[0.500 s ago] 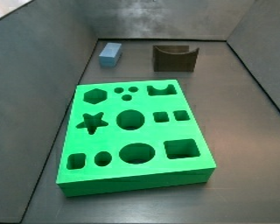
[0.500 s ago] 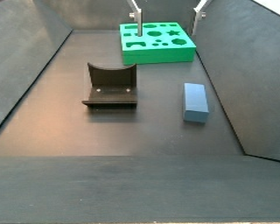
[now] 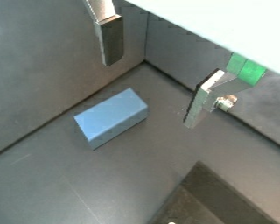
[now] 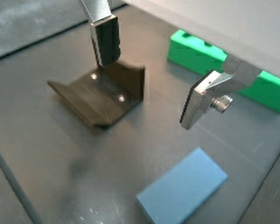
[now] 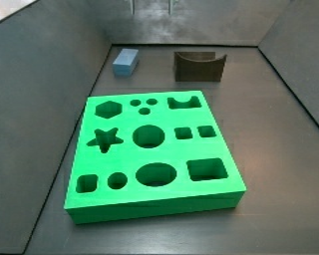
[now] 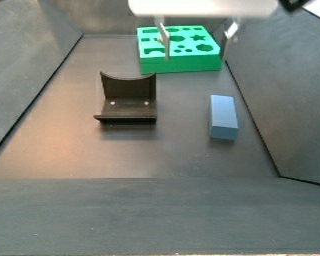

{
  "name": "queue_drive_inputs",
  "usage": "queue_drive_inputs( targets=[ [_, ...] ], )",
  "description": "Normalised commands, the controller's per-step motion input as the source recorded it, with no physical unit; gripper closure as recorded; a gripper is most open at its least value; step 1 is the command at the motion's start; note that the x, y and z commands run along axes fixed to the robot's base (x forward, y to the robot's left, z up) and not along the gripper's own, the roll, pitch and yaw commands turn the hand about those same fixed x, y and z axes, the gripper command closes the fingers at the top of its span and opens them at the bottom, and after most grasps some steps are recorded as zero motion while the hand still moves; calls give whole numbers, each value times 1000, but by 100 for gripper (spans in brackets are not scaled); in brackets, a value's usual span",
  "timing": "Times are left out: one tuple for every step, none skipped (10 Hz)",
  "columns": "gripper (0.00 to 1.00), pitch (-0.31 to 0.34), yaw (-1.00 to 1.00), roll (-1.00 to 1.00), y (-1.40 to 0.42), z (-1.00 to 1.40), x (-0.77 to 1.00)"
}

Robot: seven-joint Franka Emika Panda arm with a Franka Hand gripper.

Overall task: Pick up the rectangle object. Move up. Place the rectangle object on the fixture. Regrasp the rectangle object. Move to above the board. Insert the rectangle object.
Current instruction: Pick up the rectangle object.

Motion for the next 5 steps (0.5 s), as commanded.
queue_drive_inputs(
  targets=[
    [0, -200, -86, 67, 117, -823, -386],
    [0, -161, -126, 27, 257, -809, -297],
    [0, -94, -123, 53, 291, -786, -280],
    [0, -74, -134, 54, 280, -734, -260],
    [0, -69, -134, 51, 263, -734, -226]
  ],
)
